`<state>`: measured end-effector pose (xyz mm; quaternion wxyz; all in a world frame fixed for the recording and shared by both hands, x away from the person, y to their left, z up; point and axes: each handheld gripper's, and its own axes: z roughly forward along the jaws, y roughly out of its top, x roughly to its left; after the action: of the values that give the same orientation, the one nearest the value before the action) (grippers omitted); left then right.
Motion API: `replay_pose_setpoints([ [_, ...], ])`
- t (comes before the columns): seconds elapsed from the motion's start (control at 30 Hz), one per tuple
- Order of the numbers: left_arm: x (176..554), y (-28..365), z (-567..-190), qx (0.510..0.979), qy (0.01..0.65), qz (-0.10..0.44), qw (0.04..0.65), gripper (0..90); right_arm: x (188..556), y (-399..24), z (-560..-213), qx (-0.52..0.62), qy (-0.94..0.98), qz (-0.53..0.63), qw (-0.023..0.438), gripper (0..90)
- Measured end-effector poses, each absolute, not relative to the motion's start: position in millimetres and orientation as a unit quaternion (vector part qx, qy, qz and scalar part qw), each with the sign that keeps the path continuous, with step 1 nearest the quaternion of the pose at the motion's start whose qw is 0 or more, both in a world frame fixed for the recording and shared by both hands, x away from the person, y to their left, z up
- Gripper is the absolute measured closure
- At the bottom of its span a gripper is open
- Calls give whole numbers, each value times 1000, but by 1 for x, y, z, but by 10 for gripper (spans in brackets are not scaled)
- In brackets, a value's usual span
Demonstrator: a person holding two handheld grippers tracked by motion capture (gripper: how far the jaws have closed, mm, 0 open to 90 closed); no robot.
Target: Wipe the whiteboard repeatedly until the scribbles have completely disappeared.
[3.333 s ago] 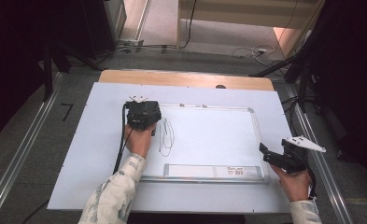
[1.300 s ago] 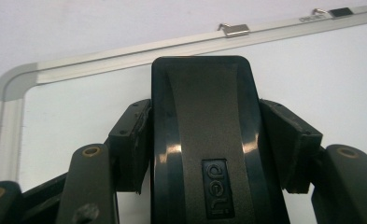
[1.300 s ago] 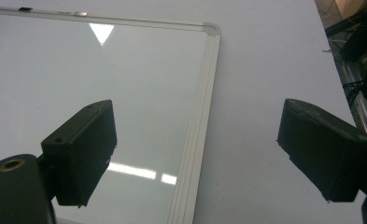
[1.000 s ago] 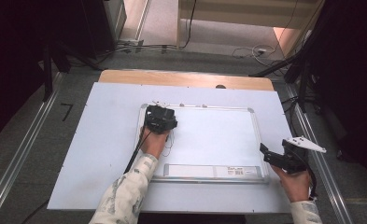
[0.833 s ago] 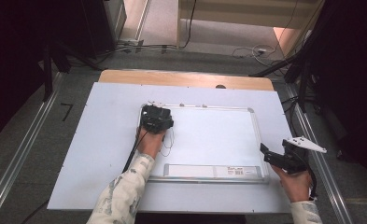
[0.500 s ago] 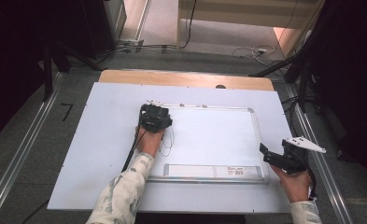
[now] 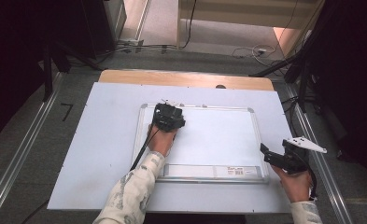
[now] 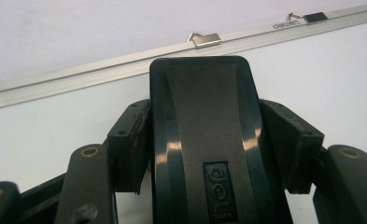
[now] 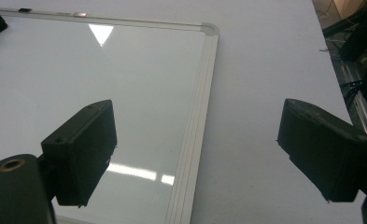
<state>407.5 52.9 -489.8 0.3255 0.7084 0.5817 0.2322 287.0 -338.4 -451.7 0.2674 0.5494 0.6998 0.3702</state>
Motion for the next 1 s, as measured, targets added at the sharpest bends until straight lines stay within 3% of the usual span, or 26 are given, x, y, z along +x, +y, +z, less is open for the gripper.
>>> replay_pose_setpoints([
  [0.4,395,98,-490,694,603,239,312,387,286,-338,-452,550,700,366,269,104],
  [0.63,380,84,-491,712,582,232,317,388,286,-337,-452,551,701,365,269,104],
  [1.0,406,62,-490,718,572,223,328,386,287,-334,-452,548,703,366,268,104],
])
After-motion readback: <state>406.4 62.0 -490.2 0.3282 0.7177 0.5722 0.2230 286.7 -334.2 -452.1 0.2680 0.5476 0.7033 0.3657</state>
